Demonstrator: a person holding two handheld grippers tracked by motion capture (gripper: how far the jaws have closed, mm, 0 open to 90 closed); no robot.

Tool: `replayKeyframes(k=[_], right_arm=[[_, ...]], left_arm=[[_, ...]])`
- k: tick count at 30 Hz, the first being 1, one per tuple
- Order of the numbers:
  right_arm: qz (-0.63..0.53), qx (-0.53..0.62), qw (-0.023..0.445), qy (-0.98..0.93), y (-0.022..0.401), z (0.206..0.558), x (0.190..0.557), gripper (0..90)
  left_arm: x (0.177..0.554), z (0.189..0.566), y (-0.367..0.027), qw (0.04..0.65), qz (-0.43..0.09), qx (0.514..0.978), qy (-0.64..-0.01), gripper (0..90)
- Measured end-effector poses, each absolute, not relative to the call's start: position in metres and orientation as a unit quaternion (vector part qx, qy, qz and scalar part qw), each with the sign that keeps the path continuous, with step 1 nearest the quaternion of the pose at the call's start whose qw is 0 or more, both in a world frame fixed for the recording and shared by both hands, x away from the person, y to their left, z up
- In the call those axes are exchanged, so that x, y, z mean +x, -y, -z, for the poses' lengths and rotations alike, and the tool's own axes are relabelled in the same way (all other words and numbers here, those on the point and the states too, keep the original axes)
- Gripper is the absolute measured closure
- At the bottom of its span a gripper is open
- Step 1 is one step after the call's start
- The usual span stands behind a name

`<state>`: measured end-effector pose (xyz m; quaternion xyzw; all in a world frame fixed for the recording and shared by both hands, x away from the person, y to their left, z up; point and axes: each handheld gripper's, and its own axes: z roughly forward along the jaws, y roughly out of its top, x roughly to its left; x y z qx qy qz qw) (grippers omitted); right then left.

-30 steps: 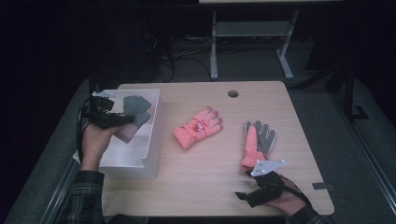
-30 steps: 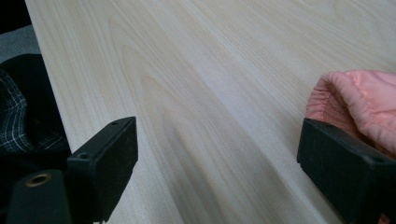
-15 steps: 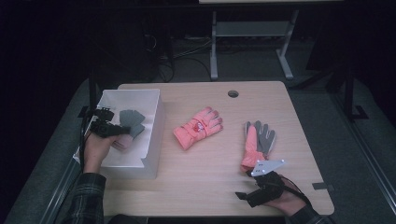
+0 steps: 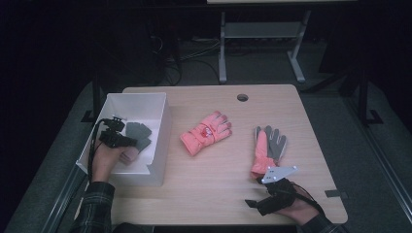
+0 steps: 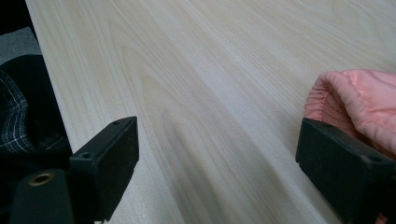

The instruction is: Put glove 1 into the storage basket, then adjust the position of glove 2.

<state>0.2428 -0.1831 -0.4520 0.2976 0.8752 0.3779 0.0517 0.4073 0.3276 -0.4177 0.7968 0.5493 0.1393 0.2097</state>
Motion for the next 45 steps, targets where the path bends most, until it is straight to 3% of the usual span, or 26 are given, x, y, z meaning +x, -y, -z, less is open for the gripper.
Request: replayKeyframes(k=[9,13,29,45], right_arm=[[-0.378,0.298,0.052,-0.875,0.183,0.452,0.242,13.2],[-0.378,0.298,0.052,-0.875,0.183,0.452,0.242,13.3],[-0.376,0.295,0.050,-0.877,0.181,0.452,0.242,13.2],[-0.374,0.297,0.046,-0.877,0.182,0.449,0.242,13.7]], left_arm=[[0.408,0.418,-0.322,0.206,-0.166,0.790,-0.553,29.8],[0.407,0.413,-0.321,0.214,-0.168,0.783,-0.559,24.1],[0.395,0.357,-0.303,0.301,-0.160,0.788,-0.513,23.0],[0.375,0.315,-0.230,0.384,-0.111,0.814,-0.421,23.0]])
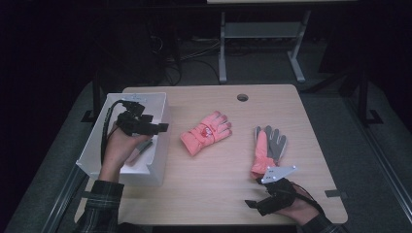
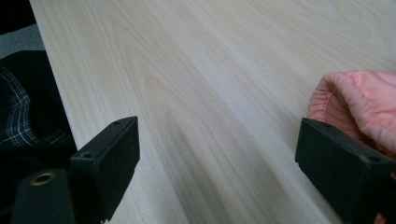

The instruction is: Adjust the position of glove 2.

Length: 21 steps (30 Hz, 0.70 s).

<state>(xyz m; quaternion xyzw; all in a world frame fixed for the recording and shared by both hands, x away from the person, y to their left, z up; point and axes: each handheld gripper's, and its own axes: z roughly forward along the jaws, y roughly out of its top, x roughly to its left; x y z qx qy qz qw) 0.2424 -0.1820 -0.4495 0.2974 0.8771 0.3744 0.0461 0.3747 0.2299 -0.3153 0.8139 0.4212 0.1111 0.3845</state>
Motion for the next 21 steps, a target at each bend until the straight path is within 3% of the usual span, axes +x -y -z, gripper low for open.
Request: replayKeyframes(k=[21], right_arm=[[-0.377,0.295,0.044,-0.877,0.179,0.446,0.241,13.8]], left_arm=[[0.344,0.325,-0.141,0.393,-0.066,0.853,-0.338,23.1]])
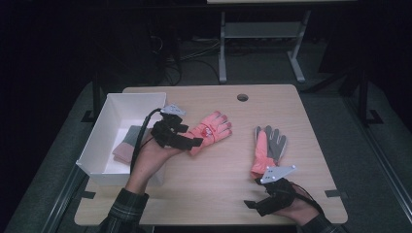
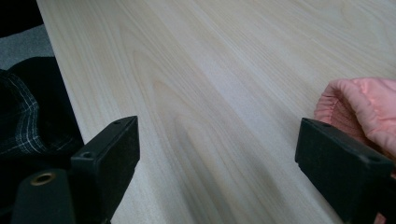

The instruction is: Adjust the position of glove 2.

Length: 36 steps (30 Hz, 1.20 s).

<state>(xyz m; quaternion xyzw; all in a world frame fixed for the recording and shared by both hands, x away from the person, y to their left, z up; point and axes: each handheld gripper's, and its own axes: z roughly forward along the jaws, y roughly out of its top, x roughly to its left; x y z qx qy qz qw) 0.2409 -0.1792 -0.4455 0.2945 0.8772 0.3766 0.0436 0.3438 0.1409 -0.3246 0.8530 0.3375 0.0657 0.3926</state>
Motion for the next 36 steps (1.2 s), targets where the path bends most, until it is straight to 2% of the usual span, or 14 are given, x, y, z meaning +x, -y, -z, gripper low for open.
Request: replayKeyframes(k=[6,7,8,10,13,17,20,24,27,33,36], right_arm=[[-0.380,0.294,0.034,-0.876,0.180,0.440,0.243,15.7],[-0.382,0.294,0.033,-0.876,0.180,0.438,0.243,17.1],[-0.387,0.293,0.031,-0.874,0.181,0.436,0.242,22.9],[-0.389,0.295,0.030,-0.872,0.182,0.435,0.242,24.3],[-0.394,0.299,0.027,-0.869,0.184,0.431,0.243,34.2],[-0.403,0.298,0.037,-0.864,0.188,0.424,0.248,53.7],[-0.407,0.300,0.041,-0.862,0.190,0.419,0.252,64.4],[-0.408,0.308,0.063,-0.857,0.194,0.414,0.262,81.7],[-0.412,0.308,0.078,-0.854,0.200,0.411,0.268,90.0],[-0.422,0.329,0.104,-0.839,0.217,0.406,0.288,90.0],[-0.417,0.336,0.129,-0.834,0.227,0.406,0.301,90.0]], left_arm=[[0.334,0.337,-0.123,0.384,-0.059,0.864,-0.321,23.1],[0.333,0.340,-0.121,0.385,-0.060,0.864,-0.320,23.1],[0.332,0.343,-0.120,0.385,-0.059,0.864,-0.318,23.2],[0.329,0.349,-0.119,0.386,-0.062,0.866,-0.313,23.2],[0.324,0.360,-0.117,0.386,-0.057,0.867,-0.310,23.2],[0.318,0.377,-0.116,0.386,-0.049,0.870,-0.302,23.1],[0.316,0.390,-0.116,0.380,-0.050,0.873,-0.301,22.9],[0.312,0.403,-0.116,0.380,-0.048,0.875,-0.297,22.9],[0.308,0.411,-0.116,0.378,-0.052,0.878,-0.288,21.5],[0.297,0.427,-0.120,0.375,-0.051,0.885,-0.270,19.9],[0.295,0.434,-0.123,0.378,-0.044,0.886,-0.266,16.2]])
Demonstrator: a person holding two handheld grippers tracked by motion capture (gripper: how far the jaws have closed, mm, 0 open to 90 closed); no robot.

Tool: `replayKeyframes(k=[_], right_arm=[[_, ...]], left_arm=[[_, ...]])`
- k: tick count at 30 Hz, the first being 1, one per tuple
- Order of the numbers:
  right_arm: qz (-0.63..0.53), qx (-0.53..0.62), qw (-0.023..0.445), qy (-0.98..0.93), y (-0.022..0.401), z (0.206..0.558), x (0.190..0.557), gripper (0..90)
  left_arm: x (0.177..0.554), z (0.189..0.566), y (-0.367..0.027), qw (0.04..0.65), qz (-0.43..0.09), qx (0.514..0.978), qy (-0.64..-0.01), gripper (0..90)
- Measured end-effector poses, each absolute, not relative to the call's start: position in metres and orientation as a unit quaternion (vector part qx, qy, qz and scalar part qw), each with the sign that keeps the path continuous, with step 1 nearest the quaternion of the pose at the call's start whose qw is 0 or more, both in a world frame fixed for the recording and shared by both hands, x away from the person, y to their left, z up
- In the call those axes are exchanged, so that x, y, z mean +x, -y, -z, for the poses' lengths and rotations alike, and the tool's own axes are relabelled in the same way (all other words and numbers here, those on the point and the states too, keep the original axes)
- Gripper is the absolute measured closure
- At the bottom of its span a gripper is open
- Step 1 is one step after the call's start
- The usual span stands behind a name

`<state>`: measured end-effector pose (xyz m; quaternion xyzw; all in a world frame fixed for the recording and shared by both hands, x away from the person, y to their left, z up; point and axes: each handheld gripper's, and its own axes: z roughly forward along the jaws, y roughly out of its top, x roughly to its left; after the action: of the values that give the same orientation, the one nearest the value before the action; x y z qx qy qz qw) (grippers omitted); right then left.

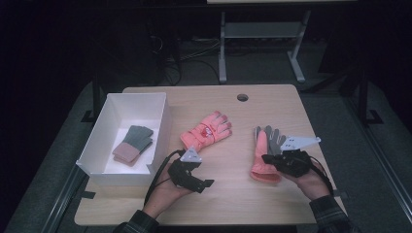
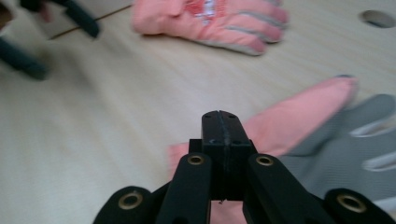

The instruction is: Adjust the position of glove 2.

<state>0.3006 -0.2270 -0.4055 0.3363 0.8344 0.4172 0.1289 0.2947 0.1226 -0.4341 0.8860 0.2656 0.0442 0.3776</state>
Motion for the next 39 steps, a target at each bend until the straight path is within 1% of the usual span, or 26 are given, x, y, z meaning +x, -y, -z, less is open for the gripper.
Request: replayKeyframes(k=[7,9,13,16,22,31,39], right_arm=[[-0.397,0.371,0.150,-0.826,0.243,0.413,0.332,90.0],[-0.395,0.379,0.147,-0.824,0.246,0.417,0.339,90.0],[-0.383,0.389,0.142,-0.826,0.249,0.426,0.349,90.0],[-0.374,0.387,0.132,-0.833,0.246,0.433,0.350,90.0],[-0.347,0.382,0.129,-0.847,0.239,0.443,0.351,90.0],[-0.347,0.362,0.120,-0.857,0.226,0.443,0.344,90.0],[-0.351,0.326,0.094,-0.872,0.204,0.442,0.331,90.0]], left_arm=[[0.297,0.441,-0.122,0.379,-0.034,0.888,-0.257,13.6],[0.297,0.441,-0.122,0.379,-0.042,0.889,-0.255,13.2],[0.297,0.443,-0.121,0.382,-0.028,0.886,-0.261,13.2],[0.299,0.445,-0.120,0.379,-0.027,0.888,-0.258,13.1],[0.300,0.447,-0.118,0.377,-0.022,0.890,-0.254,13.4],[0.302,0.447,-0.120,0.370,-0.026,0.896,-0.246,13.7],[0.301,0.445,-0.121,0.367,-0.029,0.897,-0.245,14.1]])
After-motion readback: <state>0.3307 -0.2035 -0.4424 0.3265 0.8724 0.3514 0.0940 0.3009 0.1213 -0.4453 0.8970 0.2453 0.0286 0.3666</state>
